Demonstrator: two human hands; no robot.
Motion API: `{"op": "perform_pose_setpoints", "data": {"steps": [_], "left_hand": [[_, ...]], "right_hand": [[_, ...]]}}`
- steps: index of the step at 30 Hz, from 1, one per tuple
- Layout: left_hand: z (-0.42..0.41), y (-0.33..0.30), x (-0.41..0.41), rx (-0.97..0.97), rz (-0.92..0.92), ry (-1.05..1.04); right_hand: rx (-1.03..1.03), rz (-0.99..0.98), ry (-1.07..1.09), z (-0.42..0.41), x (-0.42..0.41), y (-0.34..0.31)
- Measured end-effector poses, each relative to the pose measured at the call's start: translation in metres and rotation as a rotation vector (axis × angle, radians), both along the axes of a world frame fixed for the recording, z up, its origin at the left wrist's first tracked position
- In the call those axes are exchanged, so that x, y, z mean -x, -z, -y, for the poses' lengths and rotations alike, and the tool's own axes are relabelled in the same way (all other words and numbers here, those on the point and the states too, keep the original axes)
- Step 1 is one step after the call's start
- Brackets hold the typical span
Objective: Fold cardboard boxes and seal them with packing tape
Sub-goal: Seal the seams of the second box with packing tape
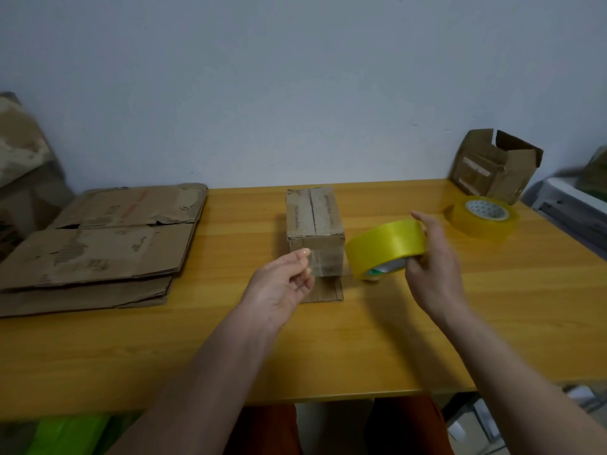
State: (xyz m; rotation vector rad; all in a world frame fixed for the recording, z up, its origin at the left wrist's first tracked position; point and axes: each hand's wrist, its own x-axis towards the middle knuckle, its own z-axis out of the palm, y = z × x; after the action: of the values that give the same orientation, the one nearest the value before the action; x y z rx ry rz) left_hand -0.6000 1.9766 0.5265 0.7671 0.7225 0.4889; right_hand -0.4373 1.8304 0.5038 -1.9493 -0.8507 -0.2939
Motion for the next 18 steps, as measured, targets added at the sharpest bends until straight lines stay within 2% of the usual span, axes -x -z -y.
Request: {"op": "perform_pose_setpoints", "data": {"steps": [3, 7, 9, 12, 16, 18], "left_hand": [[-0.004, -0.002, -0.002, 0.115, 0.011, -0.034], [-0.009, 0.003, -0.001, 0.009, -0.071, -0.11], [-0.012, 0.002, 0.002, -0.074, -0.124, -0.182], [-0.023, 0.004, 0.007, -0.179, -0.199, -0.306], [-0.025, 0.003, 0.003, -0.179, -0.201, -0.297], [-0.027, 0.002, -0.002, -0.177, -0.201, -0.328]], "right_hand": [[-0.093, -0.074, -0.002, -0.005, -0.003, 0.003], [-0.074, 0.147, -0.026, -0.005, -0.001, 0.009], [0.003, 0.248, -0.067, -0.002, -0.002, 0.009], [0.267, 0.406, 0.021, 0.005, -0.014, 0.007], [0.312, 0.257, 0.15, 0.003, -0.015, -0.002], [0.334, 0.281, 0.164, 0.001, -0.016, -0.005]]}}
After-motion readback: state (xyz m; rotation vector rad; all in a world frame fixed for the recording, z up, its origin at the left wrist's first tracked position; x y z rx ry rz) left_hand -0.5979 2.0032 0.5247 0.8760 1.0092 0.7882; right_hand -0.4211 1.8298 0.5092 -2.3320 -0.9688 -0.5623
